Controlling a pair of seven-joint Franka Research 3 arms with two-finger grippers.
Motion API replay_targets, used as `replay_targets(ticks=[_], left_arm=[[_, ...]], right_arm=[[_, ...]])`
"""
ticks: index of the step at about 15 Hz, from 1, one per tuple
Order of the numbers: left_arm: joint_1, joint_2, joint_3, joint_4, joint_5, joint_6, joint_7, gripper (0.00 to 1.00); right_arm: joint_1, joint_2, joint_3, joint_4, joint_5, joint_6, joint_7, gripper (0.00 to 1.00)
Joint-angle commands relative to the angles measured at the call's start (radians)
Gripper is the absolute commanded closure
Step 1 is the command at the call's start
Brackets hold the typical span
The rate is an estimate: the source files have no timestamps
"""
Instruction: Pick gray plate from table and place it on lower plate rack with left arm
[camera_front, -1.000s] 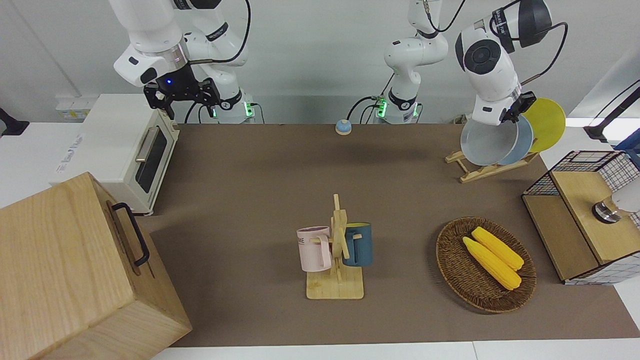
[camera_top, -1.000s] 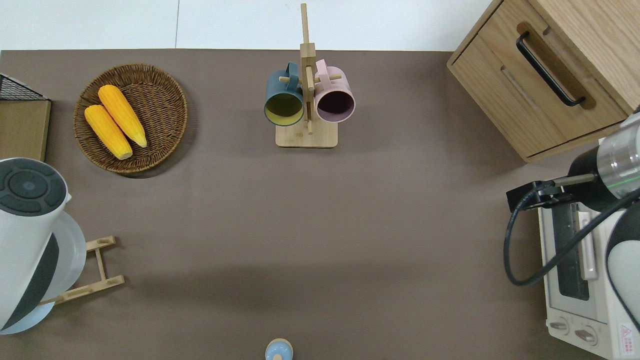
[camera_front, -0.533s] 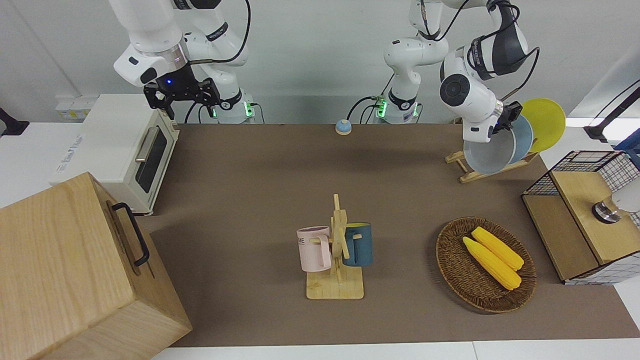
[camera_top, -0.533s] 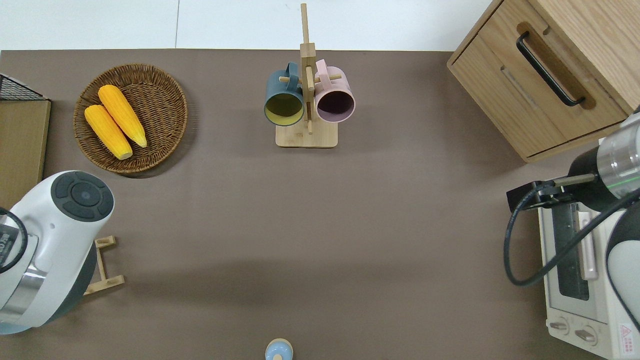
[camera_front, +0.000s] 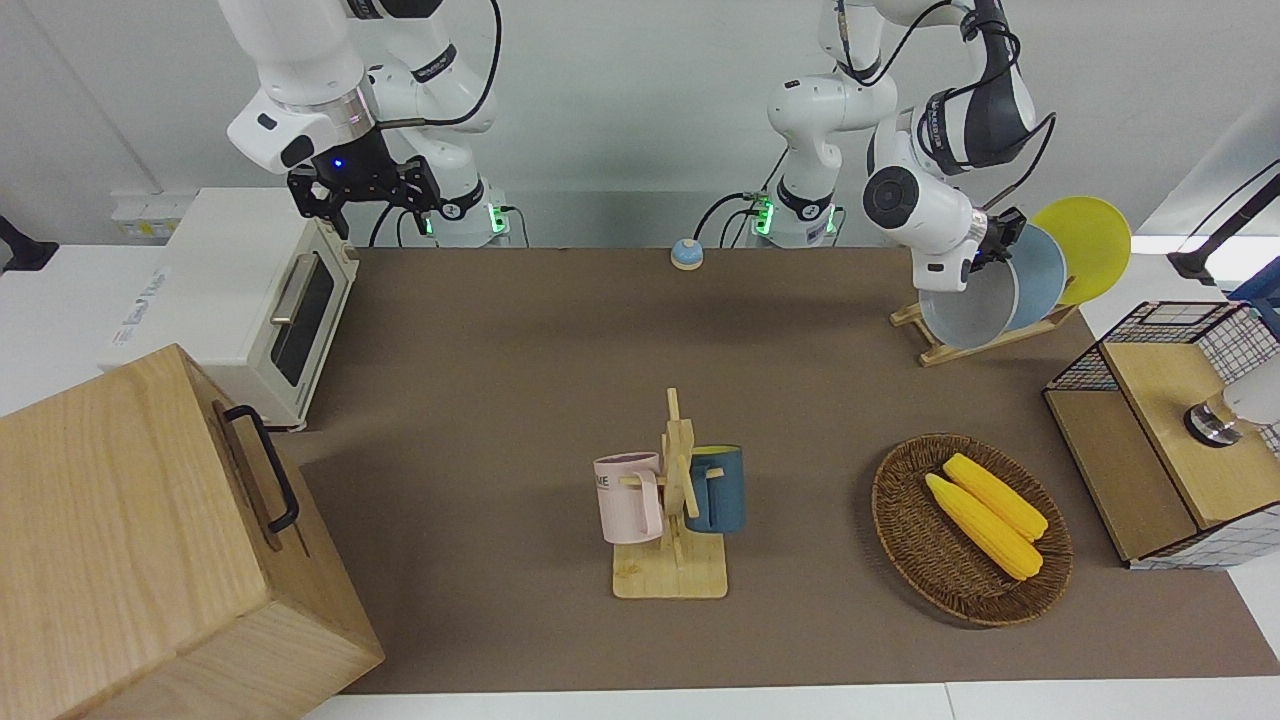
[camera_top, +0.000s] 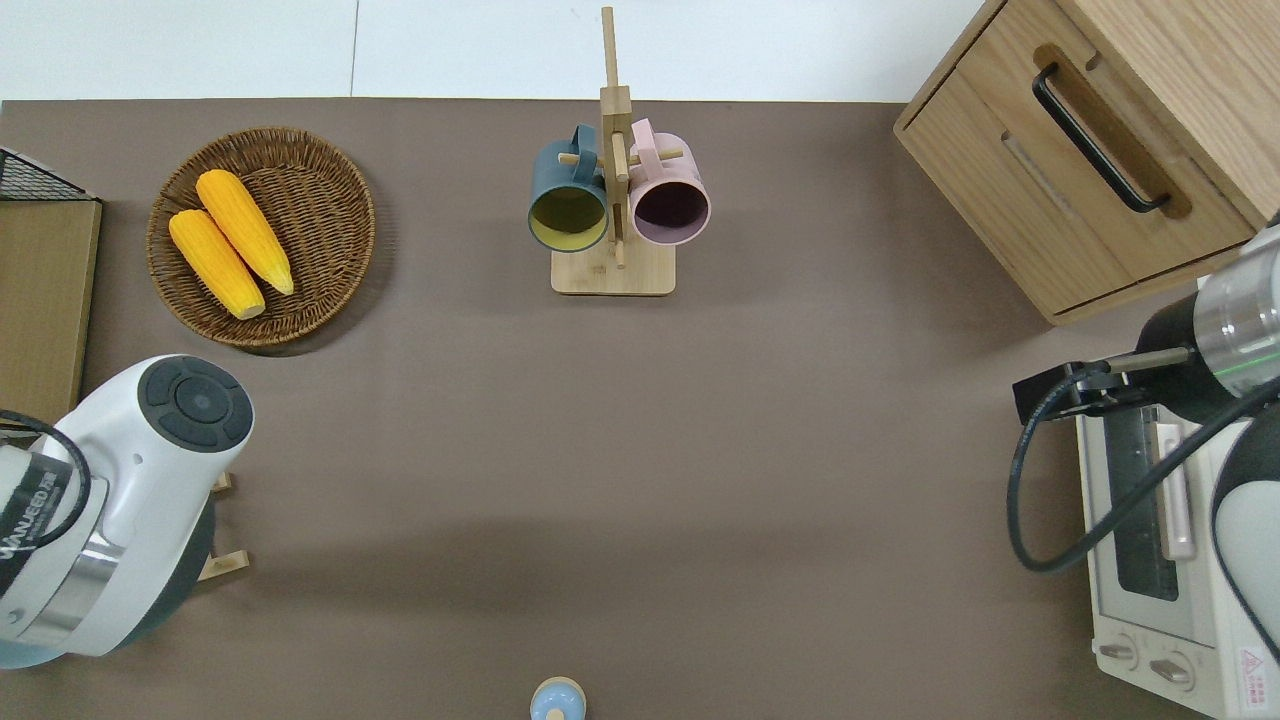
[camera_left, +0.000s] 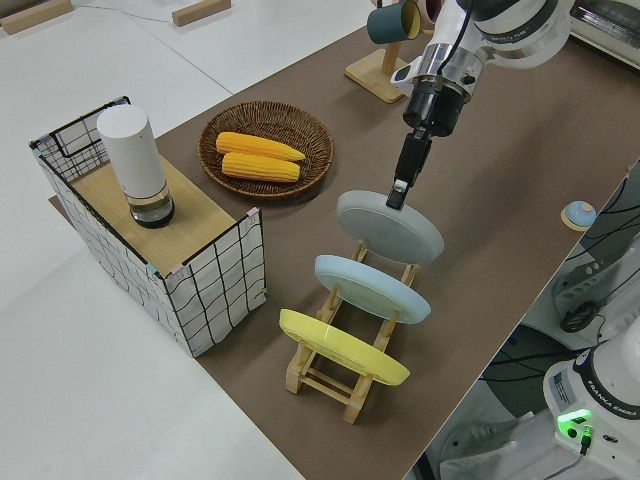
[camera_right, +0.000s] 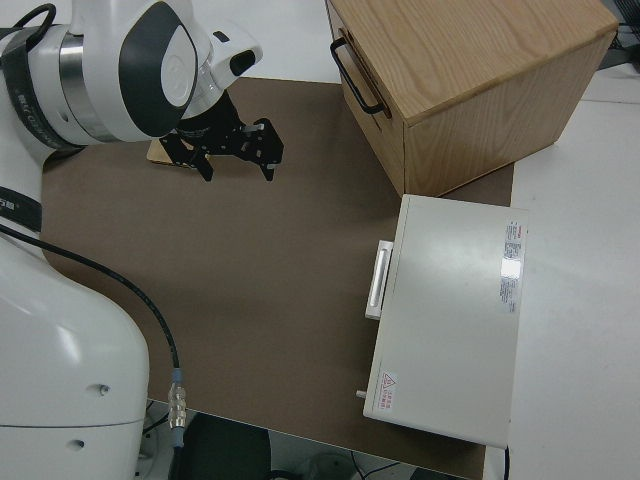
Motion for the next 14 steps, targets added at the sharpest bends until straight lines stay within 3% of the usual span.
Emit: replay_targets(ticks=[1, 6, 8, 10, 12, 14], left_arm=[[-0.046, 0.028, 0.002, -0.012, 0.02, -0.035, -0.078, 1.0], [-0.049, 0.049, 0.002, -0.012, 0.014, -0.038, -0.078, 1.0], [-0.049, 0.051, 0.002, -0.012, 0.014, -0.038, -0.075, 0.92], [-0.049, 0.054, 0.002, -0.012, 0.014, -0.038, -0.073, 0.79], [-0.049, 0.054, 0.002, -0.011, 0.014, -0.038, -0.071, 0.57], [-0.048, 0.054, 0.002, -0.009, 0.014, -0.038, -0.061, 0.44]], right_arm=[[-0.025, -0.002, 0.022, 0.008, -0.006, -0.012, 0.012, 0.017], [-0.025, -0.002, 0.022, 0.008, -0.006, -0.012, 0.012, 0.017], [-0.025, -0.002, 0.022, 0.008, -0.006, -0.012, 0.012, 0.017], [-0.025, -0.002, 0.022, 0.006, -0.006, -0.012, 0.012, 0.017], [-0.025, -0.002, 0.02, 0.008, -0.006, -0.012, 0.012, 0.017], [-0.025, -0.002, 0.022, 0.008, -0.006, -0.013, 0.012, 0.017]])
